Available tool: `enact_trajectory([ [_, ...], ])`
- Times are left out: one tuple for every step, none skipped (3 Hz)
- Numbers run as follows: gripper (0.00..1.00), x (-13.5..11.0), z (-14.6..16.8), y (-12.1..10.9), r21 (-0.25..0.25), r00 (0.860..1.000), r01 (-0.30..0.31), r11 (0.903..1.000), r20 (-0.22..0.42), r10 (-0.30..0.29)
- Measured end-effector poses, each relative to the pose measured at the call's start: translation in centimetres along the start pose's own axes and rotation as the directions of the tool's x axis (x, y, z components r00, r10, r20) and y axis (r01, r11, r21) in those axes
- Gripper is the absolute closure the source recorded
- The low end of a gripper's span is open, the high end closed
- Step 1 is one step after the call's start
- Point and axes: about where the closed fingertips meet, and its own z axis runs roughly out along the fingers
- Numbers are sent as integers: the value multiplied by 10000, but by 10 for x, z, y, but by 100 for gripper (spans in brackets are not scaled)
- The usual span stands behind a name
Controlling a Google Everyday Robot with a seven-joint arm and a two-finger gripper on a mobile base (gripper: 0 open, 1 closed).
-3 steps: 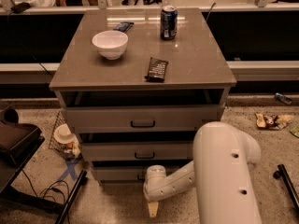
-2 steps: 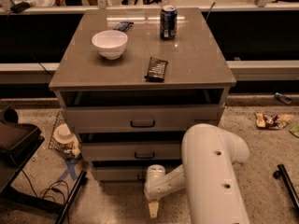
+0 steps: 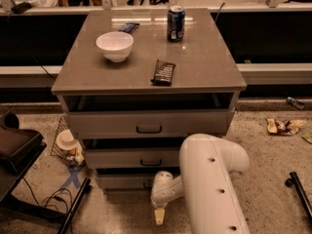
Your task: Open bottom drawer
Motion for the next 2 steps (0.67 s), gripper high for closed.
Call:
enact_trajectory([
  [0, -7, 6, -5, 22, 9996, 134, 9999, 241, -134],
  [26, -17, 12, -8, -16, 9979, 342, 9994, 555, -341],
])
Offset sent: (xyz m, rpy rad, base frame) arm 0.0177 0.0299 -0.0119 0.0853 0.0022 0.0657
